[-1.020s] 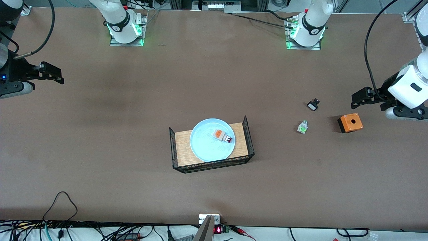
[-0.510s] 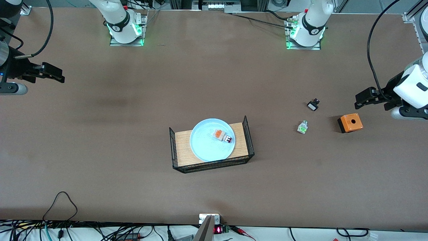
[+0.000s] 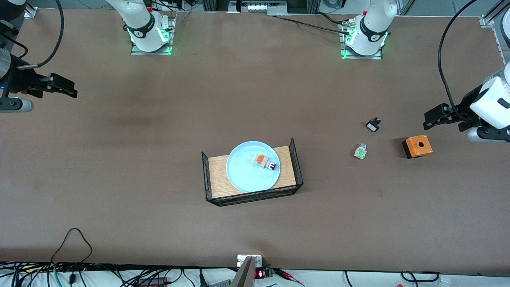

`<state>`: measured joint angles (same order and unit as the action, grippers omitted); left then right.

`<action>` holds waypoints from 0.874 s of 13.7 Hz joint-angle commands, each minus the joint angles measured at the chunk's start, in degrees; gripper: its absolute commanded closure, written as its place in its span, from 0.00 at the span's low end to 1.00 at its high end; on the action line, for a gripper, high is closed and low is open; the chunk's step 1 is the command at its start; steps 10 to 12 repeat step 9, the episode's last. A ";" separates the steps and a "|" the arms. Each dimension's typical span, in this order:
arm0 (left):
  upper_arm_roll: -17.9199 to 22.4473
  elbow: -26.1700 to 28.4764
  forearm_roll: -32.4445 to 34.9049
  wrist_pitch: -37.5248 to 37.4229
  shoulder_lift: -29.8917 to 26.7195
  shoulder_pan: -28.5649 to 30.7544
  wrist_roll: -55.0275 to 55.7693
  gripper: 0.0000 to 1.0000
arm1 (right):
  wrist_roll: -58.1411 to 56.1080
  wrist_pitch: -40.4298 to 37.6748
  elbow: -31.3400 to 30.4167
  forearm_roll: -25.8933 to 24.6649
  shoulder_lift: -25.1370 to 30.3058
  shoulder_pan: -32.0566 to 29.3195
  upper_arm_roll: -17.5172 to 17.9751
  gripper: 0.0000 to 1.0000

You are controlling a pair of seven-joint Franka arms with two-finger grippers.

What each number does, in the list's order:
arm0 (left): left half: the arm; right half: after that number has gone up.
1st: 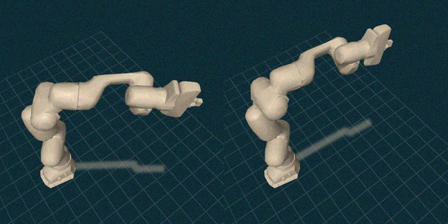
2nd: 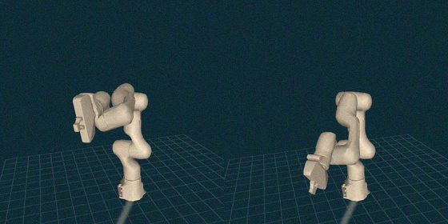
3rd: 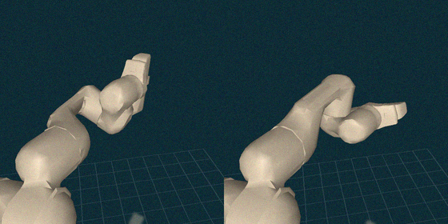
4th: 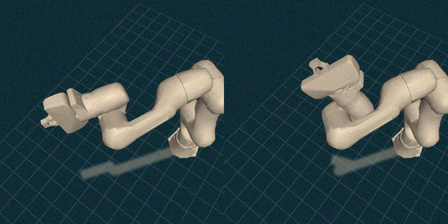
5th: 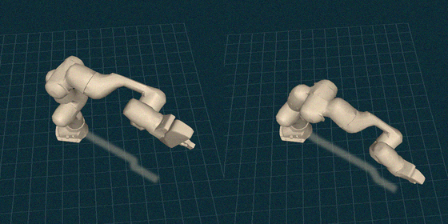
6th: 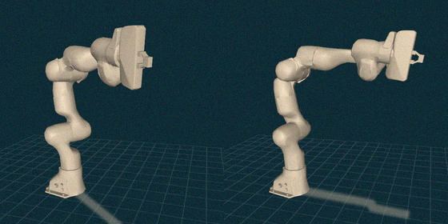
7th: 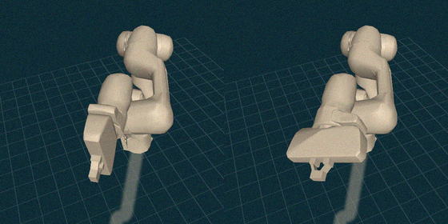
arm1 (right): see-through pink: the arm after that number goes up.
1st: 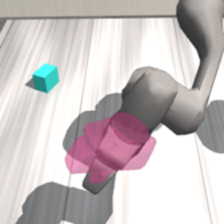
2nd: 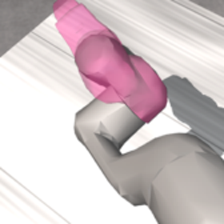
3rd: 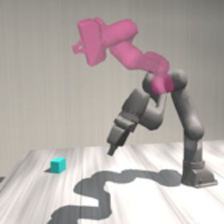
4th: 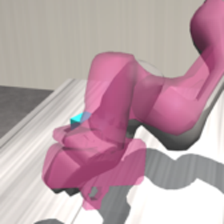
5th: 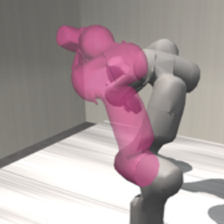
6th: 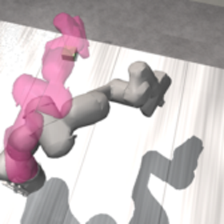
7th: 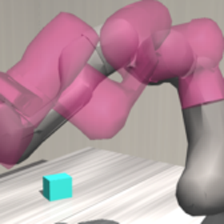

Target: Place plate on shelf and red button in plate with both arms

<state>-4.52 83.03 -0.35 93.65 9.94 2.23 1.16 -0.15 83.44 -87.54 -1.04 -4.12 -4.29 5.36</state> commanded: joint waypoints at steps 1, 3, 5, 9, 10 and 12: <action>0.30 0.46 -1.24 -0.31 -1.15 0.05 0.16 0.00 | 1.03 1.19 1.48 0.25 0.25 -0.45 0.53 0.00; 0.30 0.46 -1.24 -0.31 -1.15 0.05 0.16 0.00 | 0.94 4.71 1.58 0.25 0.25 -0.36 0.53 0.00; 0.30 0.46 -1.24 -0.31 -1.15 0.14 0.25 0.00 | 0.85 4.63 1.67 0.25 0.25 -0.36 0.53 0.00; 0.30 0.46 -1.32 -0.22 -1.15 0.23 0.34 0.00 | 0.77 4.63 1.67 0.25 0.17 -0.45 0.53 0.00; 0.30 0.46 -1.32 -0.22 -1.15 0.23 0.34 0.00 | 0.77 4.63 1.67 0.25 0.17 -0.45 0.53 0.00; 0.30 0.46 -1.32 -0.22 -1.15 0.23 0.34 0.00 | 0.77 4.63 1.67 0.25 0.17 -0.45 0.53 0.00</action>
